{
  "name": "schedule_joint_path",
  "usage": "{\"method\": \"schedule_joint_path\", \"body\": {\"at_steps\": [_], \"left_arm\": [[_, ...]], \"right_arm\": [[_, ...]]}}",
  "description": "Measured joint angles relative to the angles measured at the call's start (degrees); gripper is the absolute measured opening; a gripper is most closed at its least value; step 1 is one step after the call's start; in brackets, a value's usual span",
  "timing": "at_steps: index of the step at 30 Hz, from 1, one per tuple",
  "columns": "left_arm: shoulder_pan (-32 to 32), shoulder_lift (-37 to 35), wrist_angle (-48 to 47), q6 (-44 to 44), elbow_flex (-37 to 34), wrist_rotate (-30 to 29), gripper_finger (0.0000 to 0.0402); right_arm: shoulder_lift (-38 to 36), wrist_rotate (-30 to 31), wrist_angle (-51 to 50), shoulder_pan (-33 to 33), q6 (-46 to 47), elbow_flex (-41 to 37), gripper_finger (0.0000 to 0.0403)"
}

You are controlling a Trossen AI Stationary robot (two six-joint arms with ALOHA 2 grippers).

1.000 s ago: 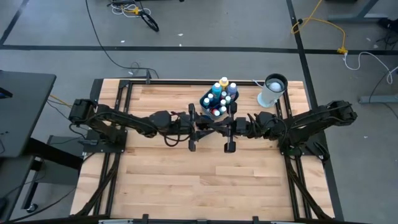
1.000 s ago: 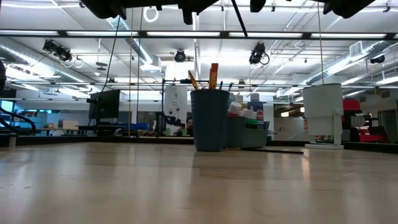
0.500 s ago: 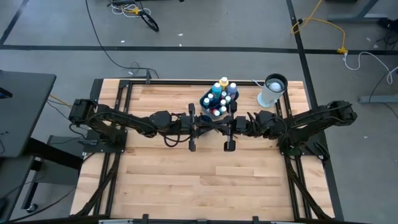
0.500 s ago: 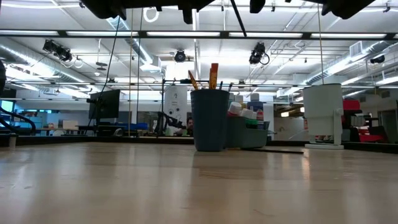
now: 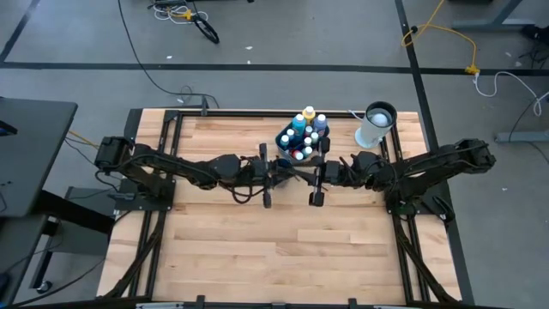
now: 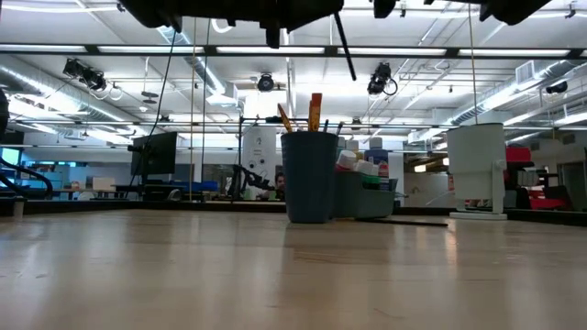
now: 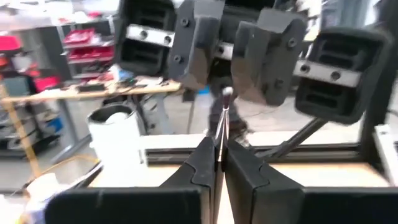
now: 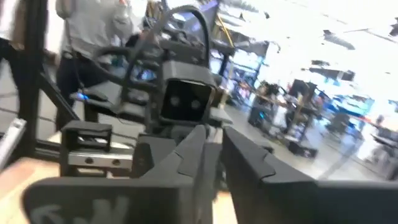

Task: Pick & Place Paint Supplies
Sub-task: Put the silver paint brush into the blue cup

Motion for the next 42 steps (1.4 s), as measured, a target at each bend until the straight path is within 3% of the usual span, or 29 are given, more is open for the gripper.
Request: {"method": "schedule_joint_path", "body": {"at_steps": [8,12,19,25,42], "left_arm": [[0.03,-3.34,-6.22,1.53,0.02,-10.64,0.0022],[0.15,-4.61,-10.91,-0.17,-0.06,-15.78,0.0025],[2.88,-1.82,-12.77,-8.71,-2.02,-14.71,0.0022],[4.59,2.41,-10.64,-13.01,-3.1,-12.96,0.0027],[4.74,8.31,-13.54,-19.88,-3.12,-14.64,0.0034]], "right_arm": [[-7.51,15.13,-20.62,1.72,0.1,0.0,0.0126],[-10.0,19.2,-31.07,2.02,3.63,0.0,0.0142],[-10.03,20.78,-43.04,2.02,10.14,-0.01,0.0144],[-10.01,20.71,-47.41,2.02,13.79,-0.04,0.0142],[-9.94,18.61,-46.45,2.0,16.8,-3.99,0.0141]]}}
